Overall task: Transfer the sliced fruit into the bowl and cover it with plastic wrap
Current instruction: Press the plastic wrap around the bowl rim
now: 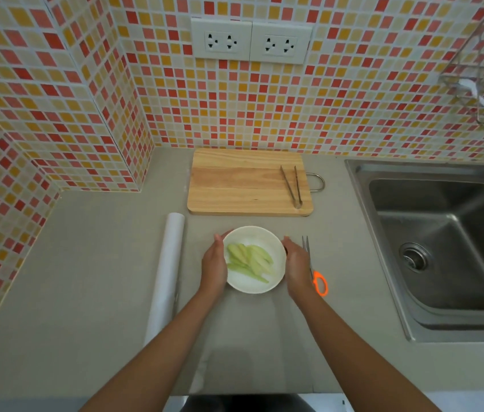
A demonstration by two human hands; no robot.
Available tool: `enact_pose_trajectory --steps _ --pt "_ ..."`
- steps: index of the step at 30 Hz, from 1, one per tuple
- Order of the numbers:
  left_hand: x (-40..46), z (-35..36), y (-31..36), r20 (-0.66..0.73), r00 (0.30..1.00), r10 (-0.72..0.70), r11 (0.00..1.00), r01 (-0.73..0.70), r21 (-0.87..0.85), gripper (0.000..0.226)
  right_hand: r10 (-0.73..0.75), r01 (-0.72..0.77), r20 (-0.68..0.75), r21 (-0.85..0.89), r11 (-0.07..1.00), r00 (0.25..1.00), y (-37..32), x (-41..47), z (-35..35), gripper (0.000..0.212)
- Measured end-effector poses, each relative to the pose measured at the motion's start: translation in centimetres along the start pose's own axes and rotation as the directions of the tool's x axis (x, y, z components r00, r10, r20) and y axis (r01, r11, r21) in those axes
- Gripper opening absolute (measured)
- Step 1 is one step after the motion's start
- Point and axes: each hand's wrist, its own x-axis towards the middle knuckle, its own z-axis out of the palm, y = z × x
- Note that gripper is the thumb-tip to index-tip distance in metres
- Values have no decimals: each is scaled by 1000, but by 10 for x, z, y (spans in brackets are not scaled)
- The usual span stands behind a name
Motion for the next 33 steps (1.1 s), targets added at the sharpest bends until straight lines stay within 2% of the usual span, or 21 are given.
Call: enact_pose_trajectory --steps 3,6,9,11,15,16,18,20,21,25,29,33 --pt "4 2 4 42 999 1 997 -4 77 49 31 -37 74 91 995 997 -8 5 -1 21" --pt "5 6 4 30 996 -81 995 79 59 49 171 -192 171 113 975 970 -3 6 -4 29" --pt "6 8 8 3 980 -197 980 197 23 55 240 -281 216 182 942 946 5 3 -6 38" --pt "7 8 10 28 979 -202 978 201 57 60 230 -269 203 192 944 952 5 1 -6 37" --pt "10 6 19 73 995 -73 984 60 168 65 172 -188 108 154 970 979 4 -3 -4 29" --pt "11 5 22 20 999 -31 988 28 151 66 141 -152 84 154 976 986 5 -3 -5 24" --pt "7 2 25 -179 984 24 999 -17 37 65 53 -66 76 178 982 996 2 -2 -8 14" --pt "-6 0 21 -319 948 25 994 -58 -94 63 -6 -14 87 223 975 996 -8 2 -9 20" --pt "-16 2 16 -334 942 19 988 -68 -136 60 -15 -10 110 218 976 994 -12 5 -9 25" --pt "-47 26 3 -257 965 -62 970 -3 -244 50 12 -42 317 86 995 948 -19 7 -3 30" --pt "-42 35 7 -297 953 -56 953 -38 -299 44 11 -56 298 143 988 955 -7 -1 -4 31" --pt "-32 30 4 -214 977 -10 954 -55 -296 42 -7 -42 258 181 983 966 5 -5 -6 33"
